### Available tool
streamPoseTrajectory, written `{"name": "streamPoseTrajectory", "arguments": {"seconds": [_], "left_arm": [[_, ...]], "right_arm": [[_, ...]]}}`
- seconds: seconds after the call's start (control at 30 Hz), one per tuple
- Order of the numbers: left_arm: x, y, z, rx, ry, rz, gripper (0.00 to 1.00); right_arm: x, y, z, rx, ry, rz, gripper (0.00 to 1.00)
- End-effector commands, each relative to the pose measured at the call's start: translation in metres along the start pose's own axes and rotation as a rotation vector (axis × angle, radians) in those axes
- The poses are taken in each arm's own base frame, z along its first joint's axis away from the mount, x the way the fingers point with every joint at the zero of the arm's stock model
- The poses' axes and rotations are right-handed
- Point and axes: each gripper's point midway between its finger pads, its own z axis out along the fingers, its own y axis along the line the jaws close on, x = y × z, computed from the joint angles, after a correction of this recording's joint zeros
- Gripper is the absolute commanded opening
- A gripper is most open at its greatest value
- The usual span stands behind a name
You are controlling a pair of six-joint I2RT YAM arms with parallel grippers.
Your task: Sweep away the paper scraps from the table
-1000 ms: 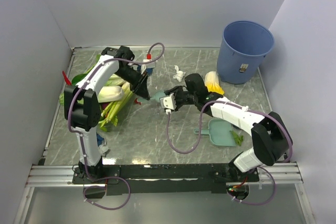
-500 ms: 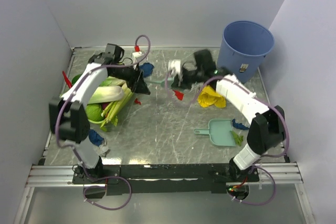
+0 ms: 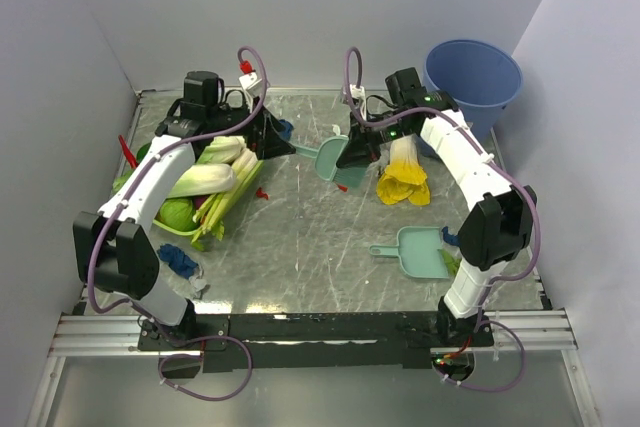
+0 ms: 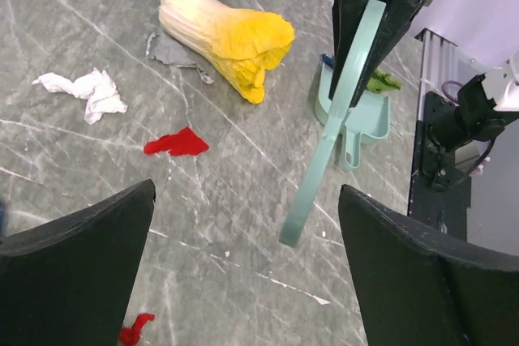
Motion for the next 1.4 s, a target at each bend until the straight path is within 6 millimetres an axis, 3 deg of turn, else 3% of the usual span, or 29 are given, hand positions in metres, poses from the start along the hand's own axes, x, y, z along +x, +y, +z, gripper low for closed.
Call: {"name": "streamPoseTrajectory", "arguments": {"seconds": [0.0, 0.2, 0.47, 0.73, 0.97, 1.2, 1.37], "left_arm": [[-0.026, -0.016, -0.001, 0.065, -0.052, 0.061, 0.97], [-0.027, -0.030, 0.001, 0.120, -0.070, 0.040, 0.90], [-0.031, -0.041, 0.004, 0.178, -0.078, 0.001, 0.73], [-0.020, -0.051, 0.006, 0.253, -0.039, -0.049, 0.70], [-0.015, -0.054, 0.011, 0.279, -0.022, -0.075, 0.64], [-0.017, -0.056, 0.013, 0.291, -0.016, -0.084, 0.46], [-0.014, -0.058, 0.014, 0.309, -0.009, -0.097, 0.45]], "right_arm": [[-0.017, 0.026, -0.006, -0.085, -0.043, 0.044, 0.00], [-0.016, 0.030, -0.005, -0.100, -0.048, 0.072, 0.00], [-0.012, 0.036, -0.005, -0.139, -0.037, 0.084, 0.00], [-0.017, 0.032, -0.005, -0.142, -0.050, 0.090, 0.00], [-0.033, 0.025, -0.001, -0.166, -0.101, 0.118, 0.00], [-0.030, 0.023, 0.003, -0.173, -0.097, 0.127, 0.00], [-0.033, 0.023, 0.003, -0.184, -0.110, 0.134, 0.00]]}}
